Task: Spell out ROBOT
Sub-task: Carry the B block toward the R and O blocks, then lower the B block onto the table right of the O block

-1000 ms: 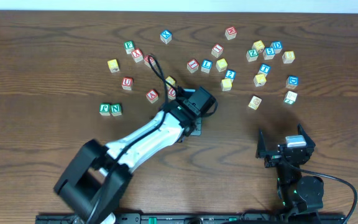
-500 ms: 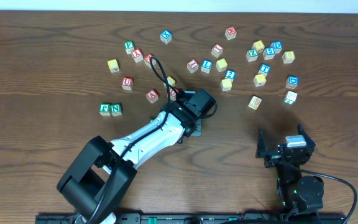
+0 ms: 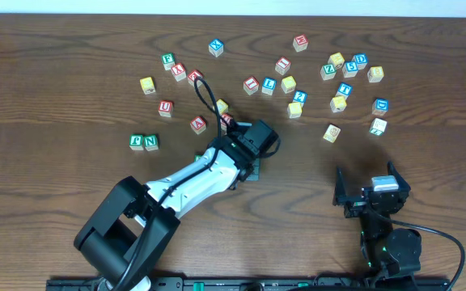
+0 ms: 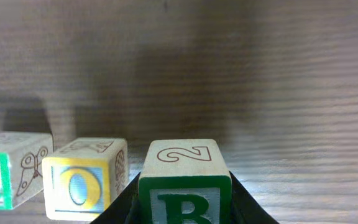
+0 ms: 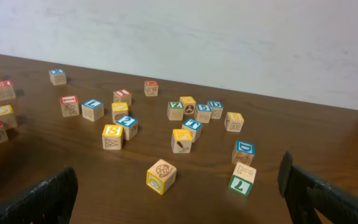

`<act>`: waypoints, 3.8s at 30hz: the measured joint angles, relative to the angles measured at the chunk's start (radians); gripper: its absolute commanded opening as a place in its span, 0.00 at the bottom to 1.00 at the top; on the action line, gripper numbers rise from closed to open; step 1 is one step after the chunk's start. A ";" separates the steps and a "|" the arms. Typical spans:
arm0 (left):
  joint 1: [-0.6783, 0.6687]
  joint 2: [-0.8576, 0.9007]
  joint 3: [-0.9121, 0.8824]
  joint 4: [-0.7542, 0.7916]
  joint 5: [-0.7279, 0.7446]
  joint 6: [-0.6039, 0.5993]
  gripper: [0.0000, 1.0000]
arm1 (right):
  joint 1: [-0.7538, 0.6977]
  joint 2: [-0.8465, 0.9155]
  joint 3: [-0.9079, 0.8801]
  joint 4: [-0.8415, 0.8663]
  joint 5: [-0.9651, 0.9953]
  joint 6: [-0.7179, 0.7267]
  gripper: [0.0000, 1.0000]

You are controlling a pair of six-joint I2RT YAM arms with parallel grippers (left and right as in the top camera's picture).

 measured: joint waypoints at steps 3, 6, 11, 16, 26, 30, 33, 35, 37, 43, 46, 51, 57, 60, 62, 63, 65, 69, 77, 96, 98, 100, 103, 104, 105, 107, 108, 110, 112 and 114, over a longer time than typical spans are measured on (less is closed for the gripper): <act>0.000 0.000 -0.021 0.002 0.000 0.000 0.08 | 0.000 0.000 0.000 0.000 0.000 0.000 0.99; 0.000 0.000 -0.021 0.008 0.000 0.000 0.08 | 0.000 0.000 0.000 0.000 0.000 0.000 0.99; 0.000 0.000 -0.029 0.030 0.000 -0.009 0.08 | 0.000 0.000 0.000 0.000 0.000 0.000 0.99; 0.000 0.000 -0.033 0.031 0.000 -0.013 0.08 | 0.000 0.000 0.000 0.000 0.000 0.000 0.99; 0.000 0.000 -0.033 0.031 -0.006 -0.014 0.08 | 0.000 0.000 0.000 0.000 0.000 0.000 0.99; 0.000 0.000 -0.039 0.031 -0.016 -0.014 0.08 | 0.000 0.000 0.000 0.000 0.000 0.000 0.99; 0.000 0.000 -0.046 0.030 -0.016 -0.011 0.08 | 0.000 0.000 0.000 0.000 0.000 0.000 0.99; 0.000 0.000 -0.050 0.031 -0.018 -0.010 0.08 | 0.000 0.000 0.000 0.000 0.000 0.000 0.99; 0.000 0.000 -0.056 0.031 -0.019 -0.007 0.08 | 0.000 0.000 0.000 0.000 0.000 0.000 0.99; 0.000 0.000 -0.056 0.040 -0.019 0.010 0.08 | 0.000 0.000 0.000 0.000 0.000 0.000 0.99; 0.000 0.000 -0.056 0.055 -0.025 0.019 0.08 | 0.000 0.000 0.000 0.000 0.000 0.000 0.99; 0.000 0.000 -0.057 0.064 -0.042 0.031 0.09 | 0.000 0.000 0.000 0.000 0.000 0.000 0.99; 0.000 0.000 -0.060 0.065 -0.060 0.039 0.09 | 0.000 0.000 0.000 0.000 0.000 0.000 0.99; 0.000 0.000 -0.062 0.066 -0.076 0.039 0.09 | 0.000 0.000 0.000 0.000 0.000 0.000 0.99; 0.000 0.000 -0.062 0.067 -0.087 0.039 0.09 | 0.000 0.000 0.000 0.000 0.000 0.000 0.99; 0.000 0.000 -0.062 0.068 -0.093 0.039 0.09 | 0.000 0.000 0.000 0.000 0.000 0.000 0.99; 0.000 0.000 -0.062 0.069 -0.098 0.039 0.09 | 0.000 0.000 0.000 0.000 0.000 0.000 0.99; 0.000 0.000 -0.062 0.075 -0.105 0.039 0.09 | 0.000 0.000 0.000 0.000 0.000 0.000 0.99; 0.000 0.000 -0.062 0.083 -0.131 0.039 0.09 | 0.000 0.000 0.000 0.000 0.000 0.000 0.99; 0.000 0.000 -0.062 0.098 -0.175 0.039 0.09 | 0.000 0.000 0.000 0.000 0.000 0.000 0.99; 0.000 0.000 -0.062 0.099 -0.175 0.039 0.09 | 0.000 0.000 0.000 0.000 0.000 0.000 0.99; 0.000 0.000 -0.062 0.099 -0.175 0.039 0.09 | 0.000 0.000 0.000 0.000 0.000 0.000 0.99; 0.000 0.000 -0.062 0.101 -0.176 0.039 0.09 | 0.000 0.000 0.000 0.000 0.000 0.000 0.99; 0.000 0.000 -0.062 0.101 -0.177 0.039 0.09 | 0.000 0.000 0.000 0.000 0.000 0.000 0.99; 0.000 0.000 -0.062 0.102 -0.177 0.039 0.09 | 0.000 0.000 0.000 0.000 0.000 0.000 0.99; 0.000 0.000 -0.062 0.102 -0.180 0.039 0.09 | 0.000 0.000 0.000 0.000 0.000 0.000 0.99; 0.000 0.000 -0.062 0.101 -0.180 0.039 0.09 | 0.000 0.000 0.000 0.000 0.000 0.000 0.99; 0.000 0.000 -0.062 0.101 -0.179 0.039 0.09 | 0.000 0.000 0.000 0.000 0.000 0.000 0.99; 0.000 0.000 -0.062 0.100 -0.174 0.039 0.09 | 0.000 0.000 0.000 0.000 0.000 0.000 0.99; 0.000 0.000 -0.062 0.100 -0.161 0.039 0.09 | 0.000 0.000 0.000 0.000 0.000 0.000 0.99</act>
